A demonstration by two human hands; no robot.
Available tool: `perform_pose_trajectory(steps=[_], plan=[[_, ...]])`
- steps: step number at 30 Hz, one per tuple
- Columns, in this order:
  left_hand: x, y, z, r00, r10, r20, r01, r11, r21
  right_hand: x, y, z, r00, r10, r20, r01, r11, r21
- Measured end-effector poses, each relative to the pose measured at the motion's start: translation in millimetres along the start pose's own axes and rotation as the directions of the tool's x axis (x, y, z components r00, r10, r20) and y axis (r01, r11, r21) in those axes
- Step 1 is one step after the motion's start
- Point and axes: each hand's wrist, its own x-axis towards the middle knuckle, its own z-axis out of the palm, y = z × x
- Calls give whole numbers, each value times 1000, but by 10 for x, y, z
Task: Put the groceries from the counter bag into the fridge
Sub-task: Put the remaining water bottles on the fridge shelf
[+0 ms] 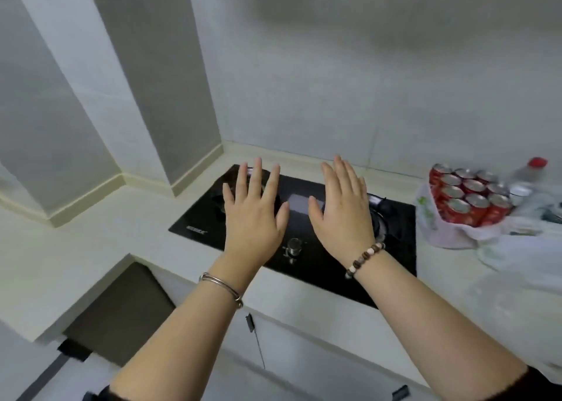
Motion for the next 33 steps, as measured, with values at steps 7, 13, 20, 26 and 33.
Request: perform_pose_trajectory(steps=[7,13,20,26,33], plan=[[514,1142,670,978,210,20,-204,965,-163,-33,1247,-328,974,210,-82,-219,967,-127],[895,2387,1194,955,291,52,-268,927,-264,29,2484,-722,950,286,-124,-306,933,-191],[1280,3700,1750,925,365,104,-307,881,-361,-6,3852,-1163,910,390,-142,-414,881,-229],[1531,4459,2096,878,457,145,-366,835,-411,37,4711,-1364,861,493,-122,-508,831,-227],[2218,5162,2426,824,503,260,-392,839,-379,422,5691,-1451,767,630,-120,-637,724,-265]])
